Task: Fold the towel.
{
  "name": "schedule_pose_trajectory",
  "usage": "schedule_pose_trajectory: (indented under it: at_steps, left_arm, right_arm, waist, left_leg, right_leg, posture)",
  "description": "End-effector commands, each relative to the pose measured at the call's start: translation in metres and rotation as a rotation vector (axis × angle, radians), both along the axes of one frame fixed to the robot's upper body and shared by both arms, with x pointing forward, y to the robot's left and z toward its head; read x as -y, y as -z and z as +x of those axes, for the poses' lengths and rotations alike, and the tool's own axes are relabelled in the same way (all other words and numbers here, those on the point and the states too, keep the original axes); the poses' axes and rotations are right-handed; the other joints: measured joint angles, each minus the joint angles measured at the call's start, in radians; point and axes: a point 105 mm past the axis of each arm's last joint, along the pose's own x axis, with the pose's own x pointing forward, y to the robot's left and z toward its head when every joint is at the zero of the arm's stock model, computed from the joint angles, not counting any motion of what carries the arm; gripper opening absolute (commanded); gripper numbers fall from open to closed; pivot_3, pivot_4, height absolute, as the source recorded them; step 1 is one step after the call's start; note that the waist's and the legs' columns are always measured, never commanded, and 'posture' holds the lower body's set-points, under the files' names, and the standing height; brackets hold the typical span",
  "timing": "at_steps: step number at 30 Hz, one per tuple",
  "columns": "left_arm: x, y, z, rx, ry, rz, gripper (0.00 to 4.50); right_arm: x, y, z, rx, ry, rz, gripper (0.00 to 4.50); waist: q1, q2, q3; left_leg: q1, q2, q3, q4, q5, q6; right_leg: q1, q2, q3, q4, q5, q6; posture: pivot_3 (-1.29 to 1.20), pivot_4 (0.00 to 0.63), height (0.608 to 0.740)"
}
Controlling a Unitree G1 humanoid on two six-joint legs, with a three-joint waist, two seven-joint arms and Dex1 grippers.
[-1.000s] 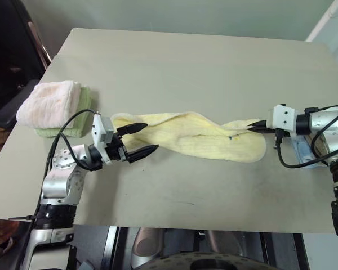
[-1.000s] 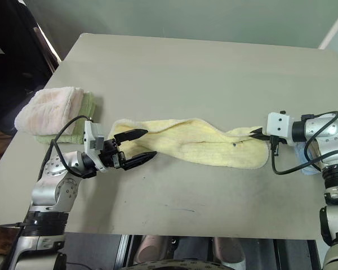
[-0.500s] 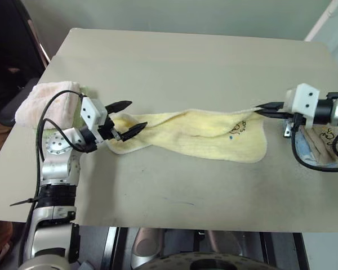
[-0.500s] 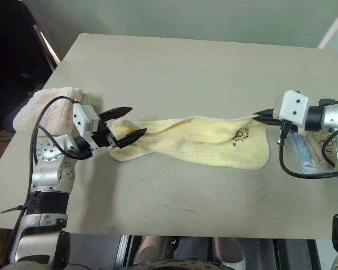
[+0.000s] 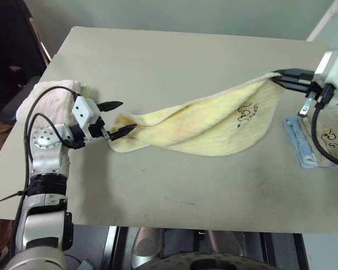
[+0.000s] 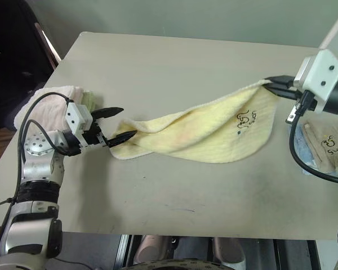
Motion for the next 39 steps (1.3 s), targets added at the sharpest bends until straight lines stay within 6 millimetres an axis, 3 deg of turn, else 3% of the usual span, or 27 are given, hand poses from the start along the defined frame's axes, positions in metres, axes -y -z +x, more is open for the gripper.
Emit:
schedule_pose_trajectory:
  at_steps: [1,6,15,39]
  left_arm:
    - [-0.001,-0.006,0.001,0.037,0.016,0.031,4.50]
    - [0.009,0.003,0.005,0.038,0.079,0.118,4.50]
    - [0.012,0.001,0.015,0.007,0.113,0.134,4.50]
    - [0.011,0.002,0.017,0.011,0.120,0.136,4.50]
  right_arm:
    - [-0.002,-0.023,-0.008,0.087,-0.008,0.016,0.02]
    - [-0.008,-0.046,-0.014,0.142,-0.037,0.028,0.02]
    - [-0.009,-0.046,-0.016,0.131,-0.050,0.003,0.02]
    - [-0.009,-0.046,-0.016,0.131,-0.051,0.003,0.02]
  waist:
    - [0.000,0.000,0.000]
    - [0.001,0.001,0.000]
    - [0.002,0.000,0.000]
    - [0.000,0.000,0.000]
  left_leg:
    - [0.000,0.000,0.000,0.000,0.000,0.000]
    - [-0.002,-0.001,0.000,0.000,0.000,0.000]
    - [-0.002,-0.001,0.000,0.000,0.001,0.001]
    - [-0.002,-0.001,0.000,0.001,0.001,0.002]
  right_leg:
    - [0.000,0.000,0.000,0.000,0.000,0.000]
    - [-0.002,0.000,0.000,0.000,0.001,0.001]
    - [-0.002,-0.001,0.000,0.000,0.001,0.002]
    - [-0.002,-0.001,0.000,0.000,0.004,0.008]
  posture:
    - [0.00,0.150,0.740]
    - [0.00,0.150,0.740]
    - [0.00,0.150,0.740]
    - [0.00,0.150,0.740]
